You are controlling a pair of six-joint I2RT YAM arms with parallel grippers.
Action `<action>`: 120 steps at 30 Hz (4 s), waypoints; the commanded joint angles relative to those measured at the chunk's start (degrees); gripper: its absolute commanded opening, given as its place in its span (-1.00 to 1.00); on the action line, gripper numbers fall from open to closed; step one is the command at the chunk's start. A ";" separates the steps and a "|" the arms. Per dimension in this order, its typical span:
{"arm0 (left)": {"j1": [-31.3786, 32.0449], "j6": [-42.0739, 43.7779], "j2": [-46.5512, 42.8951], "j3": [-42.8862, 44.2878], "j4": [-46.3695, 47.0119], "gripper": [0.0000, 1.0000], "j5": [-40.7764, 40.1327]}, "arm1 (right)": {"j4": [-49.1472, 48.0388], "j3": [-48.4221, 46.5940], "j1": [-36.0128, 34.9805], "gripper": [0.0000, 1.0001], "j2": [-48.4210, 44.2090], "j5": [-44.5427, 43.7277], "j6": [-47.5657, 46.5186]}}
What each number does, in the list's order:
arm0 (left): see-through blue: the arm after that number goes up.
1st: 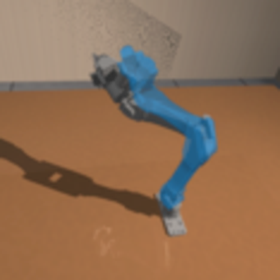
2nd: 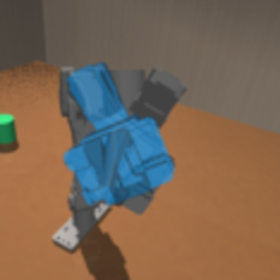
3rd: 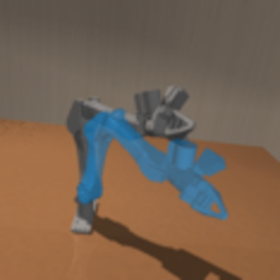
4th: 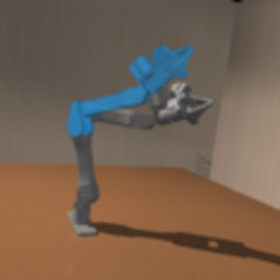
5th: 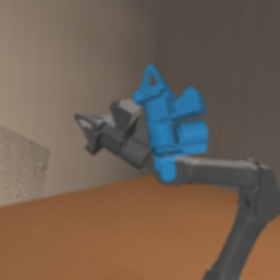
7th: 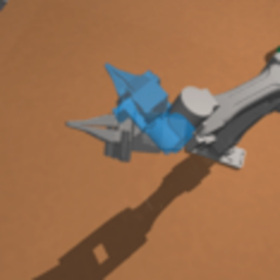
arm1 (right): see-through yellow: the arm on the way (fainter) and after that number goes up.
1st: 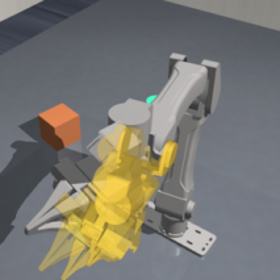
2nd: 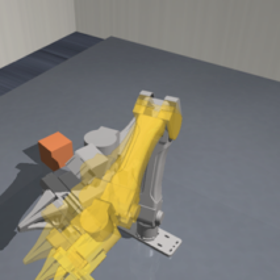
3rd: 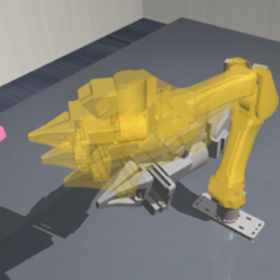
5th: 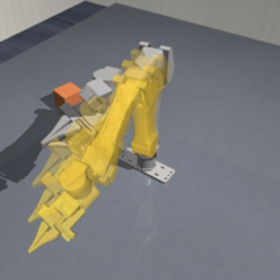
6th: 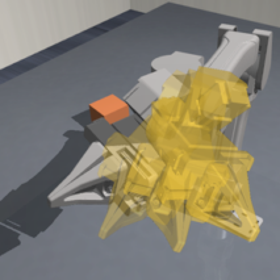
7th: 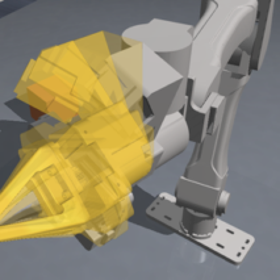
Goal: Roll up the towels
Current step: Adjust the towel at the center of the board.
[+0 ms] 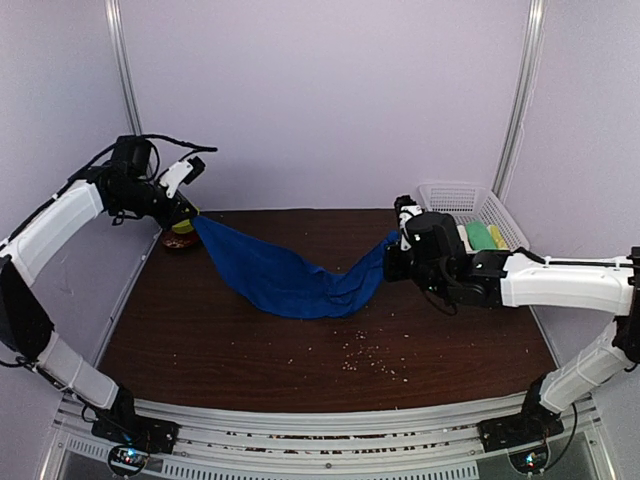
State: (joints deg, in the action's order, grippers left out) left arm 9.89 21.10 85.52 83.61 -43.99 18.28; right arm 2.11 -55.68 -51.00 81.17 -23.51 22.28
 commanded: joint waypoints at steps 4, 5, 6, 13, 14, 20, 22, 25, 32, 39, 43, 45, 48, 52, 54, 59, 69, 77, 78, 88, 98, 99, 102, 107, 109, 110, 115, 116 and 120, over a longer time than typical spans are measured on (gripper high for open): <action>-0.54 -2.45 -10.91 -7.09 11.74 -1.00 -13.34 | -1.77 2.63 2.18 -1.00 -7.47 -3.22 2.69; -0.53 -2.47 -12.06 -8.02 12.61 -1.00 -14.46 | -2.21 3.13 2.38 -1.00 -7.66 -2.69 2.95; -0.55 -2.32 -13.03 -8.77 13.09 -1.00 -15.04 | -2.01 3.19 2.51 -1.00 -7.46 -2.20 3.14; -0.49 0.67 -16.62 -17.74 12.27 -1.00 -13.90 | 3.55 3.23 2.57 -0.93 -1.49 -1.30 2.62; -0.56 1.45 -16.88 -19.35 11.84 -1.00 -13.33 | 4.99 3.15 2.53 -0.91 -0.58 -1.28 2.18; -0.57 5.65 -17.80 -26.63 9.20 -1.00 -8.08 | 12.12 3.98 2.21 -0.71 3.52 0.81 -0.78; -0.57 6.40 -18.31 -28.29 8.93 -1.00 -6.44 | 13.99 3.85 1.43 -0.50 4.36 0.90 -1.84; -0.52 7.08 -18.87 -30.40 8.85 -1.00 -4.55 | 16.61 2.61 0.35 -0.16 5.25 -0.72 -4.01; -0.55 7.55 -18.45 -33.21 9.17 -1.00 -3.75 | 21.01 -4.94 -0.99 0.43 9.30 0.54 -12.73; -0.51 7.98 -18.15 -36.28 13.29 -1.00 -3.05 | 19.15 -11.62 -0.97 0.56 18.67 16.10 -22.15; -0.50 7.33 -17.89 -37.56 15.44 -1.00 -3.38 | 22.43 -18.45 -0.08 0.53 24.78 19.49 -22.94; -0.55 7.54 -18.32 -38.01 15.63 -1.00 -2.97 | 22.86 -20.88 0.60 0.50 27.06 21.37 -22.33; -0.55 7.34 -20.52 -39.54 16.90 -1.00 -3.68 | 24.43 -24.70 2.07 0.40 30.40 24.13 -20.71; -0.52 7.12 -23.75 -41.16 18.32 -1.00 -3.79 | 25.18 -27.37 2.57 0.29 32.43 24.43 -19.01; -0.50 7.05 -24.38 -41.49 18.71 -1.00 -3.89 | 26.17 -28.30 2.52 0.21 33.25 22.34 -18.13; -0.52 6.94 -24.09 -41.51 18.68 -1.00 -3.54 | 26.73 -28.43 2.57 0.05 35.39 20.57 -17.06; -0.52 6.95 -24.20 -41.87 18.64 -1.00 -2.68 | 25.57 -27.58 2.49 -0.52 35.82 16.93 -15.68; -0.50 6.10 -24.35 -41.95 20.03 -1.00 -4.37 | 23.52 -26.47 2.43 -0.97 32.31 12.97 -14.55; -0.54 5.74 -24.54 -41.95 20.75 -1.00 -5.73 | 22.87 -26.12 2.47 -1.00 31.51 11.85 -14.31; -0.53 2.71 -24.63 -41.58 27.07 -1.00 -22.01 | 15.90 -20.98 3.70 -1.00 22.21 -1.60 -11.10; -0.55 2.18 -26.01 -43.91 29.62 -1.00 -27.26 | 9.31 -6.49 -1.39 -0.97 13.61 4.47 -10.70; -0.55 2.14 -25.70 -44.01 29.54 -1.00 -27.25 | 9.01 -5.03 -3.00 -0.96 13.10 2.88 -10.66; -0.57 2.18 -24.87 -44.23 29.42 -1.00 -27.18 | 6.73 0.11 -7.25 -0.94 11.26 1.11 -9.80; -0.49 2.17 -24.34 -44.56 29.13 -1.00 -27.20 | 3.58 5.63 -11.99 -0.79 8.50 1.62 -7.67; -0.56 2.03 -24.14 -44.67 29.05 -1.00 -27.39 | 3.74 6.86 -13.62 -0.67 7.51 2.77 -7.26; -0.51 2.03 -23.97 -44.68 28.99 -1.00 -27.50 | 4.05 7.25 -14.32 -0.63 6.94 3.36 -6.99; -0.57 1.83 -23.21 -44.59 29.15 -1.00 -27.94 | 10.91 6.48 -16.00 -0.47 3.97 7.86 -7.26; -0.54 1.84 -23.09 -44.63 29.15 -1.00 -27.94 | 13.16 5.96 -16.20 -0.46 3.51 7.69 -7.26; -0.52 2.00 -23.20 -44.61 28.82 -1.00 -26.39 | 19.84 3.71 -16.40 -0.29 0.52 5.68 -10.69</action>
State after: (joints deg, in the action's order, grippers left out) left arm 9.74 23.83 62.24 39.64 -17.52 -8.80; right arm 14.31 -49.30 -67.11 85.10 -16.88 14.11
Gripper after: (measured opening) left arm 0.003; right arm 0.311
